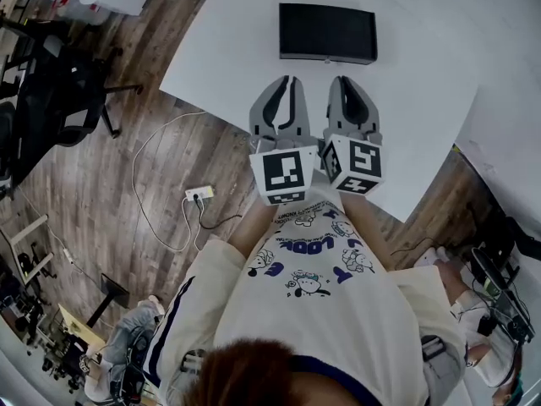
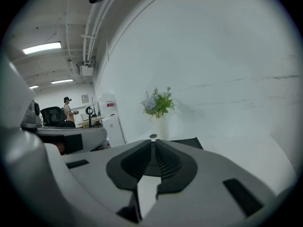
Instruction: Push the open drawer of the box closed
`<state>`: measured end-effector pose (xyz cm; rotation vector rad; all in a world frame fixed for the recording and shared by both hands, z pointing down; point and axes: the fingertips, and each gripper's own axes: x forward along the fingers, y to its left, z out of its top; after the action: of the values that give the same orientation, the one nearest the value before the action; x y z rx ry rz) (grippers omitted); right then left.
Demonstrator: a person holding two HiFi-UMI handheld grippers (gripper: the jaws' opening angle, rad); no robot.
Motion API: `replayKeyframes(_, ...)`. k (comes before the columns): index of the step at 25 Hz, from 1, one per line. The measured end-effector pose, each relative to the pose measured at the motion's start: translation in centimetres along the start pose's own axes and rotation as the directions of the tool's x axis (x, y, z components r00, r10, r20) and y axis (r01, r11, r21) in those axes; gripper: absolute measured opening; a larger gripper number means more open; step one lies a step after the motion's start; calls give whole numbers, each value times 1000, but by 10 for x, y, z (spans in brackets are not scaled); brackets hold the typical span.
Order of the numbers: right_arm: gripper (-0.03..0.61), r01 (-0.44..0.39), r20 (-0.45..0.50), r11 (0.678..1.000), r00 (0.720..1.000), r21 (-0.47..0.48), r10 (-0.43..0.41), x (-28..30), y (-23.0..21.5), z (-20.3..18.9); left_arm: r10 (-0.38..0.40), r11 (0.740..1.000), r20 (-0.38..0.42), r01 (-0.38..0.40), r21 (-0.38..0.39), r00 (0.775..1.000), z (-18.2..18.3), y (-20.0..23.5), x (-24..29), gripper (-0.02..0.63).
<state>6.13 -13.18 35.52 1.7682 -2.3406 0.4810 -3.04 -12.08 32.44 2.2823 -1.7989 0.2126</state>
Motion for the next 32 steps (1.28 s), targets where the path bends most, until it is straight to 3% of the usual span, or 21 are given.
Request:
replayKeyframes(6, 44, 0, 86, 999, 996, -44, 3, -16, 2, 26, -2, 1000, 66, 0, 26, 998, 23, -4, -12, 40)
replayKeyframes(16, 43, -8, 143, 998, 990, -56, 16, -39, 11, 45, -14, 999, 129, 8, 45, 992, 44, -14, -34, 38)
replayKeyframes(32, 41, -20, 176, 996, 984, -84, 34, -45, 19, 54, -8, 998, 160, -1, 59, 987, 53, -13, -40, 39)
